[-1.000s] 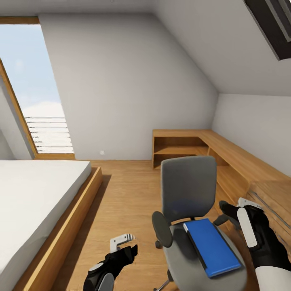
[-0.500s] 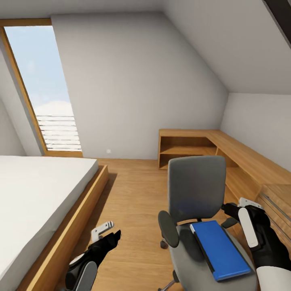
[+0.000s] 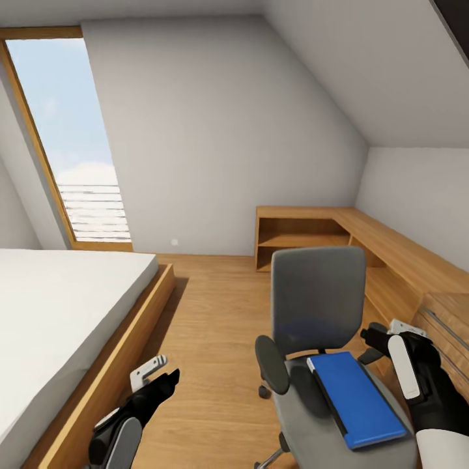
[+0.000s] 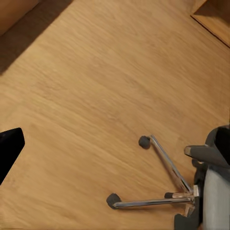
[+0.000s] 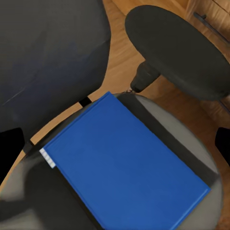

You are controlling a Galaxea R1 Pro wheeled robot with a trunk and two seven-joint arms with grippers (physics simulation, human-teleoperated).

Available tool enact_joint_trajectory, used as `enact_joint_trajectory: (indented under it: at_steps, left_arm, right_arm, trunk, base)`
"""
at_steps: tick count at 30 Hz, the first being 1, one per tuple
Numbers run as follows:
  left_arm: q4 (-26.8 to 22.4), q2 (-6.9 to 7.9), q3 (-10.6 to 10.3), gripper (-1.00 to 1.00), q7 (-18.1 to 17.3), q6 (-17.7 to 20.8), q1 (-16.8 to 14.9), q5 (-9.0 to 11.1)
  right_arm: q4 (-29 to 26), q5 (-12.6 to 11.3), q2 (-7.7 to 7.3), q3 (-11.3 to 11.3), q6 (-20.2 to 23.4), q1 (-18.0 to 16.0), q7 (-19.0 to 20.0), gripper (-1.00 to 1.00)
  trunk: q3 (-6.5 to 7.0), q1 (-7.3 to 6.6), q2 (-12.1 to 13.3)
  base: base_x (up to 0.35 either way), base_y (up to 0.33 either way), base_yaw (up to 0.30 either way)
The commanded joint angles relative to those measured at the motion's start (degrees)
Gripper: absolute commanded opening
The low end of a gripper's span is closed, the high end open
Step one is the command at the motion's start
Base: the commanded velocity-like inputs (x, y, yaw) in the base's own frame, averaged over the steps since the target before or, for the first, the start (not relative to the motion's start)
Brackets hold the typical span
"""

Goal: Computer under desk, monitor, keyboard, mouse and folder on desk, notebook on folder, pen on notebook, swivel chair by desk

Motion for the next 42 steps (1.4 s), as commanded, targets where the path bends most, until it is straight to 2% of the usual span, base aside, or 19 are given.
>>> enact_joint_trajectory:
  at_steps: [1,3,4,13,18,23,24,26,29,30,35,36,38,39,41,42]
  left_arm:
    - [-0.07,-0.01,0.50,1.00,0.56,0.12,-0.04,1.00]
    - [-0.05,0.00,1.67,1.00,0.56,0.47,-0.04,2.37]
    - [-0.03,0.05,2.90,1.00,0.56,3.39,-0.04,5.10]
    - [-0.11,0.03,3.00,1.00,0.56,3.60,-0.04,5.21]
    - [-0.11,0.00,2.98,1.00,0.56,3.56,-0.04,5.19]
    - [-0.12,-0.03,2.97,1.00,0.56,3.56,-0.04,5.19]
    - [-0.12,-0.03,2.94,1.00,0.56,3.56,-0.04,5.19]
    - [-0.12,-0.03,2.92,1.00,0.56,3.56,-0.04,5.19]
    - [-0.12,-0.03,2.86,1.00,0.56,3.56,-0.04,5.19]
    - [-0.12,-0.03,2.84,1.00,0.56,3.56,-0.04,5.19]
    - [-0.12,-0.03,2.75,1.00,0.56,3.56,-0.04,5.10]
    - [-0.12,-0.03,2.70,1.00,0.56,3.56,-0.04,5.07]
    - [-0.12,-0.03,2.67,1.00,0.56,3.54,-0.04,5.05]
    - [-0.12,-0.03,2.65,1.00,0.56,3.51,-0.04,5.04]
    - [-0.12,-0.03,2.64,1.00,0.56,3.50,-0.04,5.01]
    - [-0.12,-0.03,2.63,1.00,0.56,3.49,-0.04,4.98]
  right_arm:
    - [-0.05,-0.61,-0.01,0.02,0.15,-0.04,-0.50,1.00]
    - [-0.09,-0.64,-0.01,-0.02,0.15,-0.04,-0.50,1.00]
    - [-0.13,-0.67,-0.01,-0.07,0.15,-0.04,-0.55,1.00]
    - [-0.07,-0.54,-0.14,-0.48,0.03,-0.04,-0.50,1.00]
    - [2.21,-0.52,-0.54,-0.59,-2.84,-0.04,-0.41,1.00]
    - [10.09,-0.91,-4.08,-0.54,-9.14,-0.06,0.84,1.00]
    - [12.27,-0.88,-4.91,-0.50,-10.90,-0.08,2.33,1.00]
    - [14.62,-0.76,-5.65,-0.47,-13.25,-0.13,4.37,1.00]
    - [20.90,-0.42,-7.01,-0.28,-20.79,-0.29,9.77,1.00]
    - [22.16,-0.19,-7.17,-0.22,-22.12,-0.35,10.55,1.00]
    - [30.92,4.59,-7.57,0.51,-29.45,-1.62,13.15,1.00]
    - [33.96,6.64,-7.54,0.70,-31.76,-2.50,13.39,1.00]
    - [37.53,8.84,-7.50,0.83,-34.29,-3.80,13.52,1.00]
    - [41.55,11.06,-7.48,0.92,-36.78,-5.49,13.60,1.00]
    - [45.66,13.15,-7.48,0.97,-39.07,-7.39,13.65,1.00]
    - [49.41,14.84,-7.48,1.01,-40.98,-9.38,13.68,1.00]
  trunk:
    - [-0.25,0.23,-0.45]
    - [-0.61,0.66,-1.26]
    - [-0.79,0.88,-1.66]
    - [-2.40,2.86,-5.27]
    - [-3.30,3.96,-7.27]
    - [-4.20,5.06,-9.28]
    - [-4.38,5.28,-9.68]
    - [-4.74,5.72,-10.48]
    - [-5.28,6.38,-11.68]
    - [-5.46,6.60,-12.09]
    - [-6.35,7.69,-14.09]
    - [-6.53,7.91,-14.49]
    - [-6.89,8.35,-15.29]
    - [-7.07,8.57,-15.69]
    - [-7.43,9.01,-16.50]
    - [-7.61,9.23,-16.90]
  base:
    - [0.000,0.000,0.000]
    - [0.000,0.000,0.000]
    - [0.000,0.000,0.000]
    - [0.000,0.000,0.000]
    - [0.000,0.000,0.000]
    - [0.000,0.000,0.000]
    - [0.000,0.000,0.000]
    - [0.000,0.000,0.000]
    - [0.000,0.000,0.000]
    - [0.000,0.000,0.000]
    - [0.000,0.000,0.000]
    - [0.000,0.000,0.000]
    - [0.000,0.000,0.000]
    - [0.000,0.000,0.000]
    - [0.000,0.000,0.000]
    - [0.000,0.000,0.000]
